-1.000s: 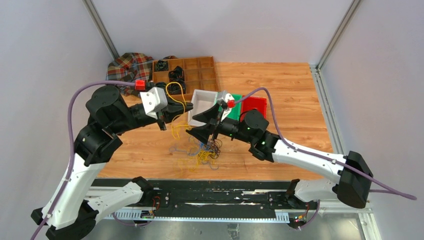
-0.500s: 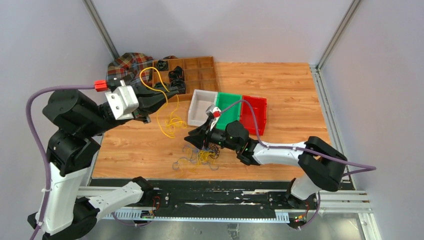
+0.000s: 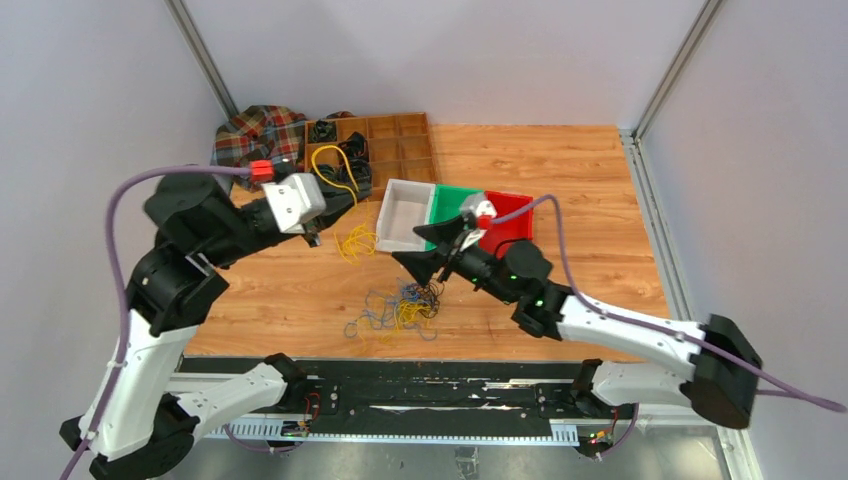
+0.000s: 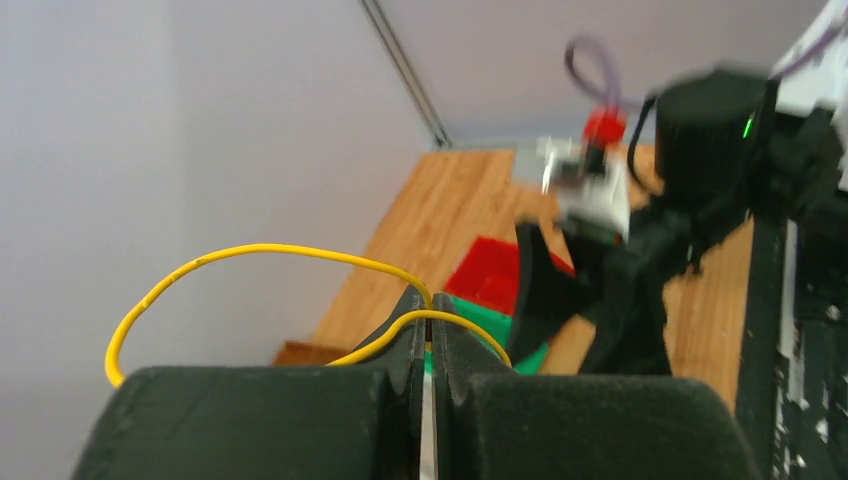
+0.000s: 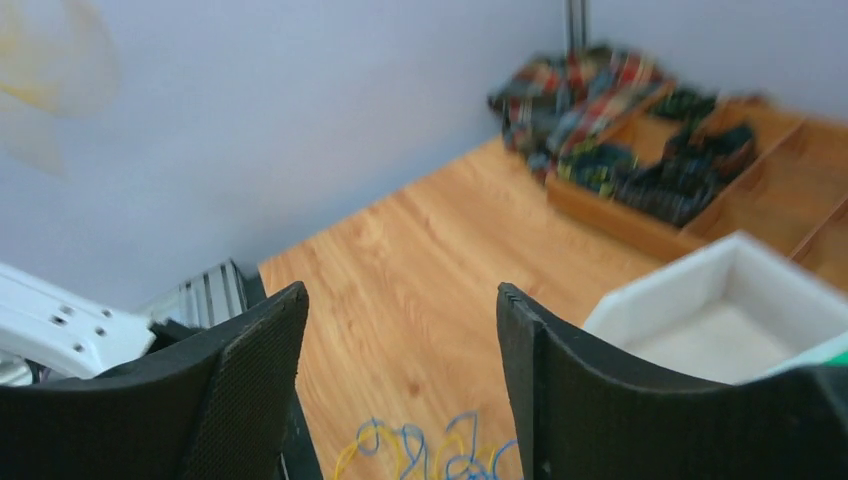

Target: Untangle the cables

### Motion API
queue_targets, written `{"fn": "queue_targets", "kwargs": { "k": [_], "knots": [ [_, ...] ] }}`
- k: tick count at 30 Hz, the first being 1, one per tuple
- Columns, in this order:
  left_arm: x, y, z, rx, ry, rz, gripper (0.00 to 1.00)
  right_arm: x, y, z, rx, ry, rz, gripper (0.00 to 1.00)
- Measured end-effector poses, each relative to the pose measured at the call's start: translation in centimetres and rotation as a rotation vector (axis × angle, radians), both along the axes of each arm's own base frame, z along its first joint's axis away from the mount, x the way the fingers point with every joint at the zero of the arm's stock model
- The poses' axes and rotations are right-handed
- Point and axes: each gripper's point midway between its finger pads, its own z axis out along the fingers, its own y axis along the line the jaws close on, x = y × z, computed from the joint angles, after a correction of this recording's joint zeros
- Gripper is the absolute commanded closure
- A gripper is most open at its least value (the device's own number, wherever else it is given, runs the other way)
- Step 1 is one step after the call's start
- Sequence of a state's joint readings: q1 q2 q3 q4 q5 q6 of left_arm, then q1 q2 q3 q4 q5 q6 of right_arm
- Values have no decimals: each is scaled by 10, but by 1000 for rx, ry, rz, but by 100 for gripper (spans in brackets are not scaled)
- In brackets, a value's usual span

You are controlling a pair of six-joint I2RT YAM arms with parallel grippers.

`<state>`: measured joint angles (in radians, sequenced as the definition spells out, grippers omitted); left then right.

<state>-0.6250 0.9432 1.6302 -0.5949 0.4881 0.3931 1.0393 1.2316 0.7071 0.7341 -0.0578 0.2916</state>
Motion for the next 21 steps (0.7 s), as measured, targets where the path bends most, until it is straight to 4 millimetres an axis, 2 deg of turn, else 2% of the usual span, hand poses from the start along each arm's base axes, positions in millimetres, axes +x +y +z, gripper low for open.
{"fn": "queue_targets", "kwargs": {
  "k": [2, 4, 7, 11, 18, 21],
  "knots": [
    [7, -4, -27, 44, 56, 1, 99, -7, -17, 42, 60, -80, -9, 29],
    [11, -7, -48, 81, 101, 1, 100, -16, -28, 74, 96, -142, 3, 29],
    [18, -12, -75, 127, 160, 3, 99, -28, -35, 98, 125, -193, 39, 27],
    [20, -14, -86, 144, 191, -1, 100, -37, -27, 100, 115, -207, 110, 27],
    [16, -15, -85, 132, 203, -15, 100, -36, 6, 85, 78, -176, 203, 26],
    [20, -11, -94, 145, 205, 21, 100, -38, 10, 83, 83, -160, 224, 27]
  ]
}}
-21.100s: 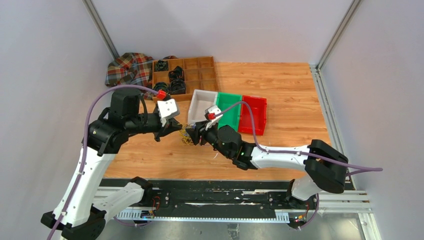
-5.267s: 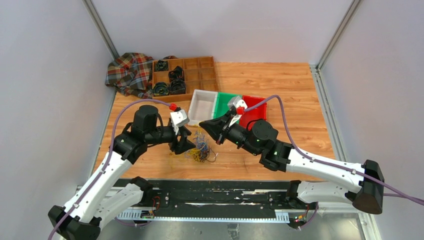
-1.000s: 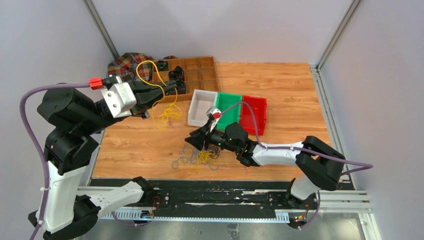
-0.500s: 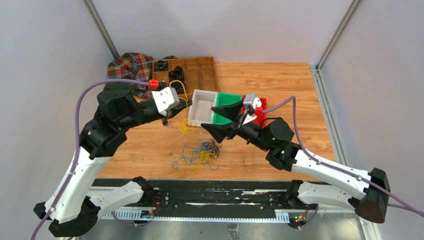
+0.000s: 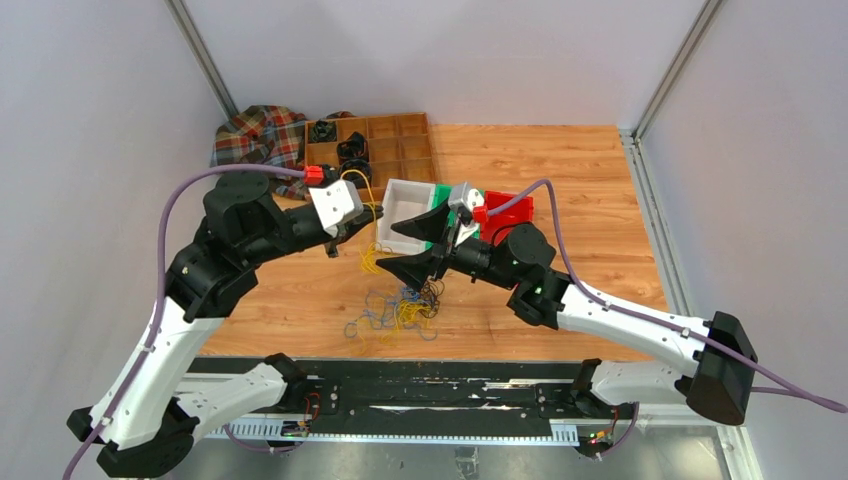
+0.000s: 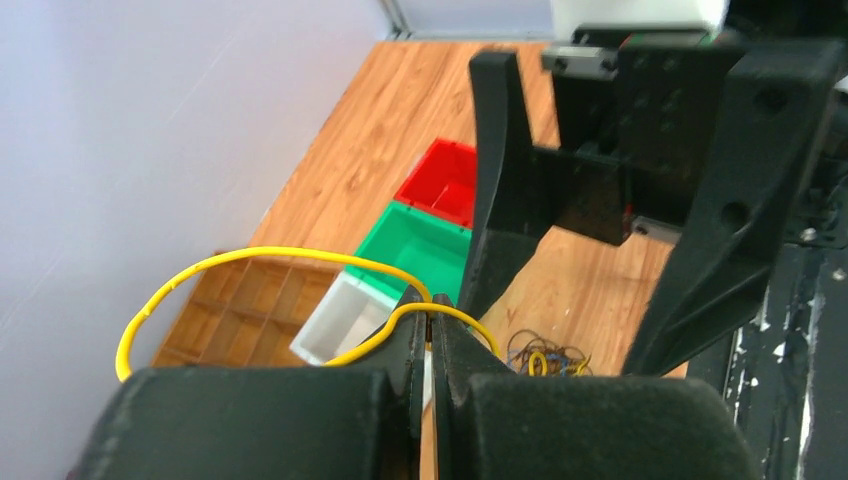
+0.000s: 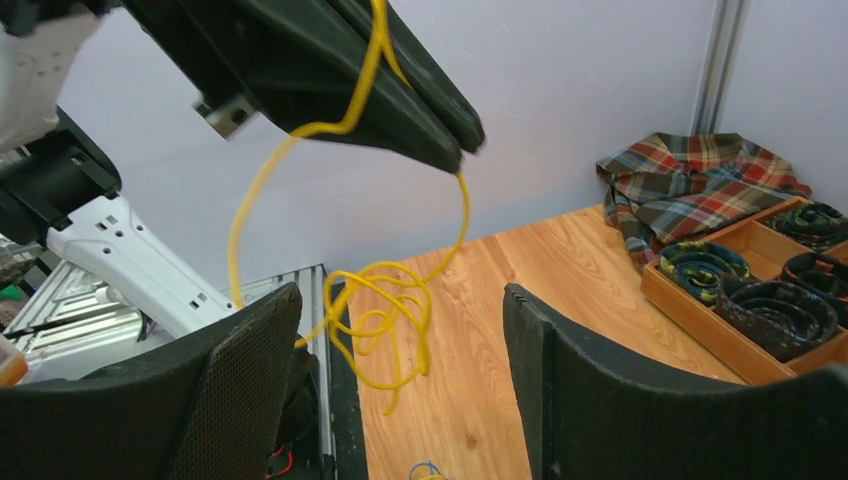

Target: Untangle the cables

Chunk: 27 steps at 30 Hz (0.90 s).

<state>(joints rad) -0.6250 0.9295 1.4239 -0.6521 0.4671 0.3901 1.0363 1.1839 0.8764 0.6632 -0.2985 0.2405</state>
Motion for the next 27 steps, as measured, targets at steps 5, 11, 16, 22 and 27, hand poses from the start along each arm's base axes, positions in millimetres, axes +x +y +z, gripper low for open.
{"fn": "queue_targets", "kwargs": {
  "k": [5, 11, 16, 22, 27],
  "knots": [
    [15, 9, -19, 48, 5, 87, 99, -5, 0, 7, 30, 13, 25, 27],
    [33, 20, -28, 87, 2, 191, 100, -9, -1, 11, 42, 20, 34, 26],
    [39, 24, -30, 95, 4, 233, 100, -20, 14, 30, 32, -35, 24, 33],
    [39, 25, -31, 90, 26, 245, 100, -1, 32, 35, -23, -73, -81, 41],
    [35, 28, -27, 86, 38, 248, 100, 21, 45, 13, -132, -74, -165, 72]
  ]
}}
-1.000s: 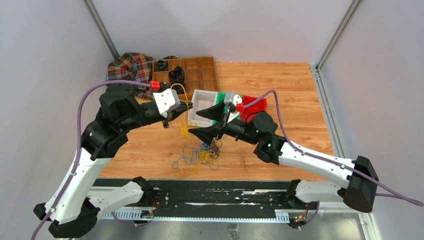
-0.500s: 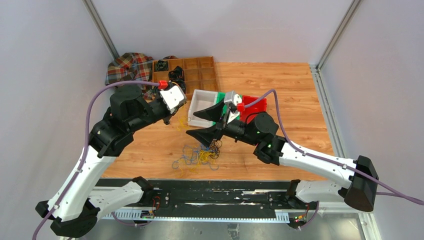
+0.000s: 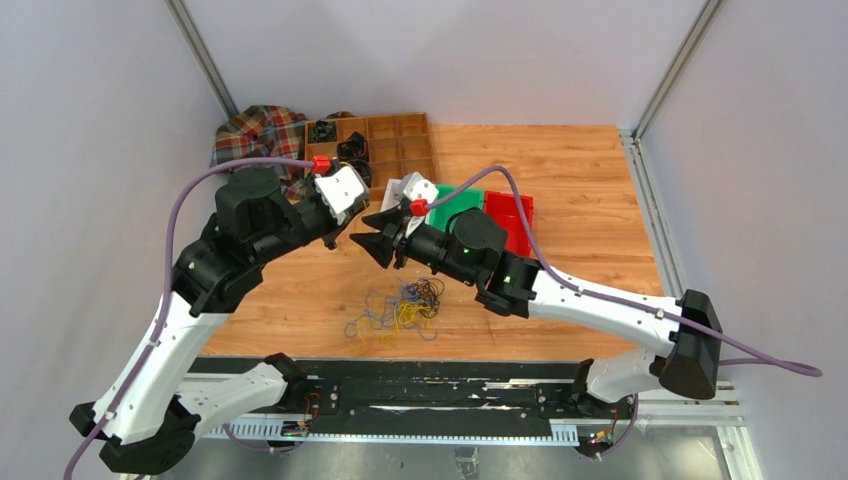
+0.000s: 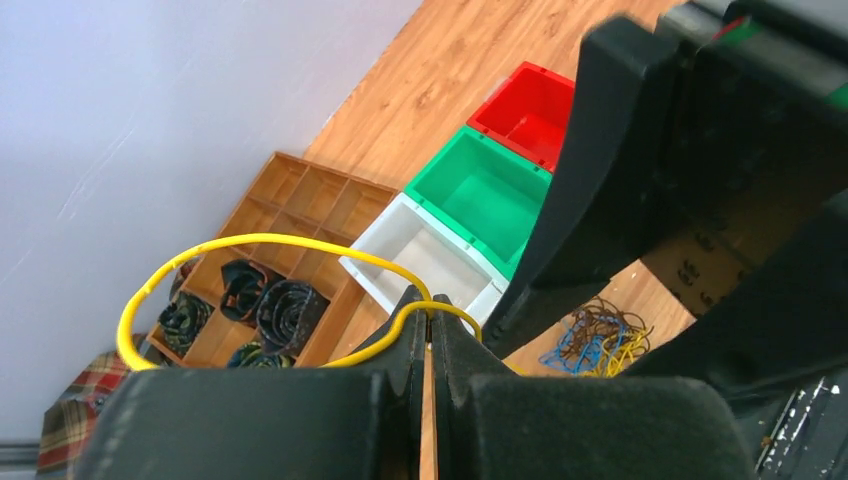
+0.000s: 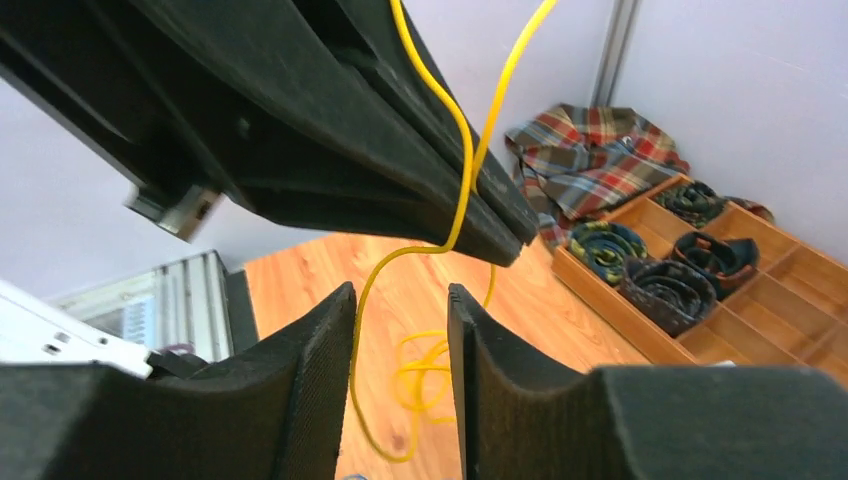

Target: Untangle the cables

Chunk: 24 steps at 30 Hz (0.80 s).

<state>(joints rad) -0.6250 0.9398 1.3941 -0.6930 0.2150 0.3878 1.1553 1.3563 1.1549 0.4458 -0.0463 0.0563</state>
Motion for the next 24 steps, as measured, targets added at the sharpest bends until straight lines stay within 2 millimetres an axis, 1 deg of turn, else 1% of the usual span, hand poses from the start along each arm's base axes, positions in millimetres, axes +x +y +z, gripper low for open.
{"fn": "queue_targets", "kwargs": {
  "k": [2, 3, 5, 8, 10, 13, 16, 18, 20, 22, 24],
  "knots": [
    [-1, 1, 2, -3, -1, 1, 100, 5, 2, -9, -38, 3, -26, 95],
    [-2, 1, 3, -4, -2, 1, 100, 8, 1, -15, -60, 10, -42, 99],
    [-3, 2, 3, -2, 2, 1, 100, 11, -1, -20, -85, 10, -66, 100],
    [-5, 3, 1, 5, 8, 1, 100, 17, -12, -19, -89, 13, -119, 99],
    [-6, 5, -1, 15, 10, 1, 100, 20, -30, -16, -76, 12, -157, 100],
    [-7, 9, -4, 37, 2, 4, 100, 29, -69, -2, -19, 16, -225, 99],
    [-7, 12, -6, 58, -11, 9, 99, 50, -124, 14, 78, 37, -336, 99],
    [-7, 13, -9, 74, -14, 9, 100, 61, -158, 20, 136, 53, -408, 99],
    [-6, 14, -13, 87, -12, 7, 100, 65, -180, 23, 174, 61, -450, 99],
    [-6, 14, -15, 94, -12, 2, 100, 66, -193, 26, 199, 66, -472, 99],
    [-7, 13, -16, 97, -11, -2, 100, 66, -200, 28, 210, 68, -483, 100]
  ]
}}
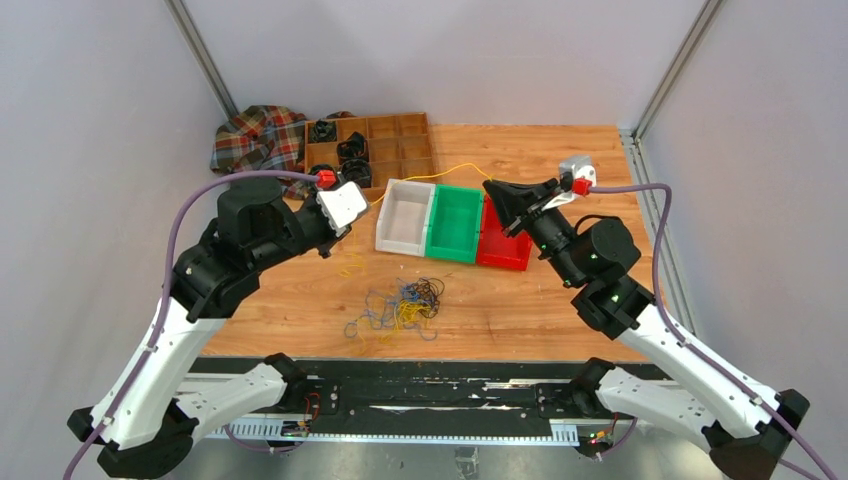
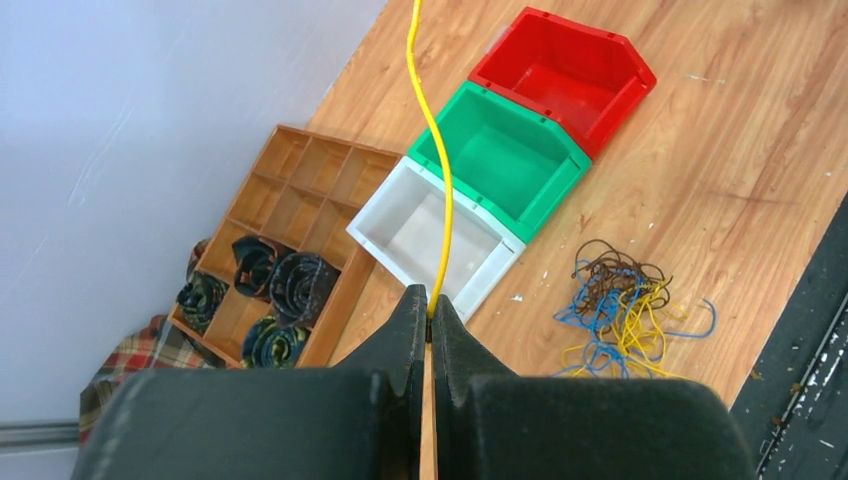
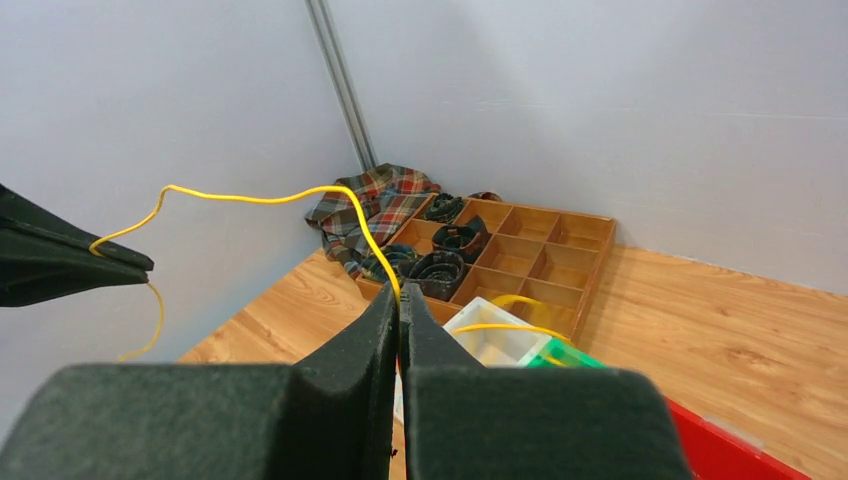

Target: Untangle the cables

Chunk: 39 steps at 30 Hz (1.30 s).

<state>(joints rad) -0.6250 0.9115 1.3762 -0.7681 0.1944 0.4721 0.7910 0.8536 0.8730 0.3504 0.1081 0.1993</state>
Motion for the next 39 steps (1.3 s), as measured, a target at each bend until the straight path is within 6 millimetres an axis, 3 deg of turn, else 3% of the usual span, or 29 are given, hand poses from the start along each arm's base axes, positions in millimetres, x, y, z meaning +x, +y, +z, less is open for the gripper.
{"fn": "queue_targets", "kwargs": {
  "k": [5, 6, 9, 11, 15, 33, 39],
  "knots": [
    [-5, -4, -2, 0, 10, -33, 97, 7, -20, -1, 8, 20, -45, 100],
    [-6, -5, -3, -1, 15, -43, 89, 9, -25, -1, 13, 25, -56, 99],
    [-11, -9, -4, -9, 34, -73, 27, 12, -35, 0, 23, 32, -75, 99],
    [-15, -11, -6, -16, 51, -93, 7, 14, -38, -1, 26, 38, -81, 100],
    [-21, -14, -9, -14, 69, -119, 1, 18, -41, -7, 14, 58, -95, 99],
    [-25, -6, -32, 50, 110, -114, 2, 49, -79, -34, -156, 69, -323, 99],
    [-25, -5, -34, 55, 117, -110, 2, 62, -86, -52, -198, 103, -373, 99]
  ]
}}
